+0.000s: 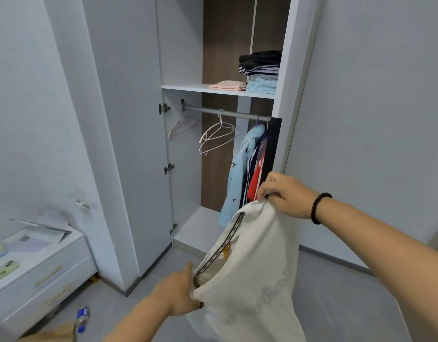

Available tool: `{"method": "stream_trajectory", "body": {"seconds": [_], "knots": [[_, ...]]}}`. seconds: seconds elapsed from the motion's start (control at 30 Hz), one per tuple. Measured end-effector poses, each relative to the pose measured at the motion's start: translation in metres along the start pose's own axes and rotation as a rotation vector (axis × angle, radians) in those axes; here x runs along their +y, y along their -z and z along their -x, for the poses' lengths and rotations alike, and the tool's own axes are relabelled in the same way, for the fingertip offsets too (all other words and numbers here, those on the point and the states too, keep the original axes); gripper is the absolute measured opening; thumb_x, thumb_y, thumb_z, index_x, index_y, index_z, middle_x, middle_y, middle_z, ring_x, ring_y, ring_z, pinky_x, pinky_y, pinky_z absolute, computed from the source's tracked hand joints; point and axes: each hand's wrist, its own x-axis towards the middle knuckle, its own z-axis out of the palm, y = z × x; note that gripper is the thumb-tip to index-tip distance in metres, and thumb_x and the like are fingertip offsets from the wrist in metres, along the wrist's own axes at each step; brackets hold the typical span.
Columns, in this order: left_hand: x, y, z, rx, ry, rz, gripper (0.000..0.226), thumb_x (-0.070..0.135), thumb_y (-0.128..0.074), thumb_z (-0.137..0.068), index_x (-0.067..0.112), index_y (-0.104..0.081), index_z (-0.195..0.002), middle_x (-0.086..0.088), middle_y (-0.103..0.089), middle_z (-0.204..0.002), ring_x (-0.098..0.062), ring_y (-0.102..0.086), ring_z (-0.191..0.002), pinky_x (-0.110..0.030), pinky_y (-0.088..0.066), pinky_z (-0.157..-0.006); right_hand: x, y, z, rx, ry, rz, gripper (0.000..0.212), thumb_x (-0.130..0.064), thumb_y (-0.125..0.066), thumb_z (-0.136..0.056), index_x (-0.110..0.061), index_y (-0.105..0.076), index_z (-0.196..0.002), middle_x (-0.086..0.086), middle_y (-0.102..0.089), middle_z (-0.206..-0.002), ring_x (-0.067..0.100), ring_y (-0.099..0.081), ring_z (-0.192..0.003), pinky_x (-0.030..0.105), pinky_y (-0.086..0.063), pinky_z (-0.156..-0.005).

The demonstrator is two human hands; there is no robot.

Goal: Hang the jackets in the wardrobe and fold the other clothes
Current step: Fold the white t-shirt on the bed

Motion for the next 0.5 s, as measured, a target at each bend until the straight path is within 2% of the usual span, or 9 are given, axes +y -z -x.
{"method": "stream_trajectory", "body": {"seconds": [0.07, 0.13, 0.2, 0.27, 0.3, 0.37, 0.5], "knots": [[-0.003, 0.001, 0.002, -0.078, 0.044, 0.052, 0.094, 0.062, -0.071, -0.065, 0.015, -0.036, -0.139, -0.003, -0.061, -0.116, -0.023, -0.058, -0.109, -0.035, -0.051, -0.09, 0.006, -0.006, -0.001, -0.055, -0.006, 0.09, 0.012, -0.026, -0.06, -0.089, -0.026, -0.069, -0.097, -0.01, -0.04, -0.09, 0.014, -0.048, -0.084, 0.038, -0.05, -0.079], [-0.007, 0.001, 0.001, -0.19, 0.122, 0.23, 0.08, 0.073, -0.067, -0.064, 0.016, -0.054, -0.119, -0.002, -0.06, -0.111, -0.021, -0.06, -0.099, -0.034, -0.057, -0.079, 0.008, -0.01, -0.002, -0.084, 0.005, 0.148, 0.024, -0.045, -0.07, -0.079, -0.031, -0.068, -0.099, -0.014, -0.035, -0.09, 0.011, -0.045, -0.084, 0.032, -0.049, -0.074], [-0.012, 0.0, 0.001, -0.231, 0.182, 0.403, 0.062, 0.07, -0.063, -0.074, 0.011, -0.06, -0.094, -0.003, -0.057, -0.096, -0.024, -0.064, -0.086, -0.032, -0.06, -0.064, 0.008, -0.015, -0.005, -0.088, 0.025, 0.144, 0.038, -0.051, -0.075, -0.072, -0.035, -0.065, -0.104, -0.014, -0.036, -0.094, 0.009, -0.043, -0.089, 0.026, -0.046, -0.075], [-0.021, -0.001, -0.002, -0.096, 0.191, 0.394, 0.048, 0.057, -0.064, -0.083, 0.013, -0.051, -0.068, -0.004, -0.051, -0.075, -0.028, -0.066, -0.073, -0.033, -0.059, -0.056, 0.006, -0.022, -0.009, -0.071, 0.046, 0.12, 0.045, -0.048, -0.078, -0.068, -0.037, -0.058, -0.106, -0.01, -0.038, -0.1, 0.01, -0.041, -0.093, 0.024, -0.046, -0.077], [-0.027, 0.0, -0.002, -0.008, 0.22, 0.419, 0.046, 0.051, -0.067, -0.083, 0.014, -0.048, -0.063, -0.003, -0.05, -0.068, -0.026, -0.065, -0.065, -0.032, -0.057, -0.052, 0.004, -0.025, -0.011, -0.063, 0.052, 0.112, 0.046, -0.046, -0.079, -0.067, -0.036, -0.054, -0.105, -0.009, -0.039, -0.102, 0.01, -0.04, -0.094, 0.025, -0.046, -0.077], [-0.039, 0.004, -0.005, 0.12, 0.296, 0.585, 0.04, 0.04, -0.071, -0.083, 0.013, -0.052, -0.061, -0.003, -0.052, -0.063, -0.023, -0.059, -0.058, -0.031, -0.057, -0.048, 0.002, -0.031, -0.018, -0.046, 0.055, 0.103, 0.043, -0.041, -0.081, -0.067, -0.034, -0.05, -0.096, -0.008, -0.04, -0.103, 0.011, -0.04, -0.095, 0.025, -0.046, -0.078], [-0.071, 0.024, -0.013, 0.269, 0.48, 1.067, 0.023, 0.022, -0.072, -0.08, 0.007, -0.067, -0.063, -0.011, -0.066, -0.071, -0.028, -0.062, -0.067, -0.035, -0.058, -0.05, -0.002, -0.037, -0.035, -0.008, 0.028, 0.056, 0.035, -0.029, -0.077, -0.076, -0.033, -0.043, -0.08, -0.011, -0.039, -0.098, 0.012, -0.046, -0.086, 0.027, -0.049, -0.074]]}}
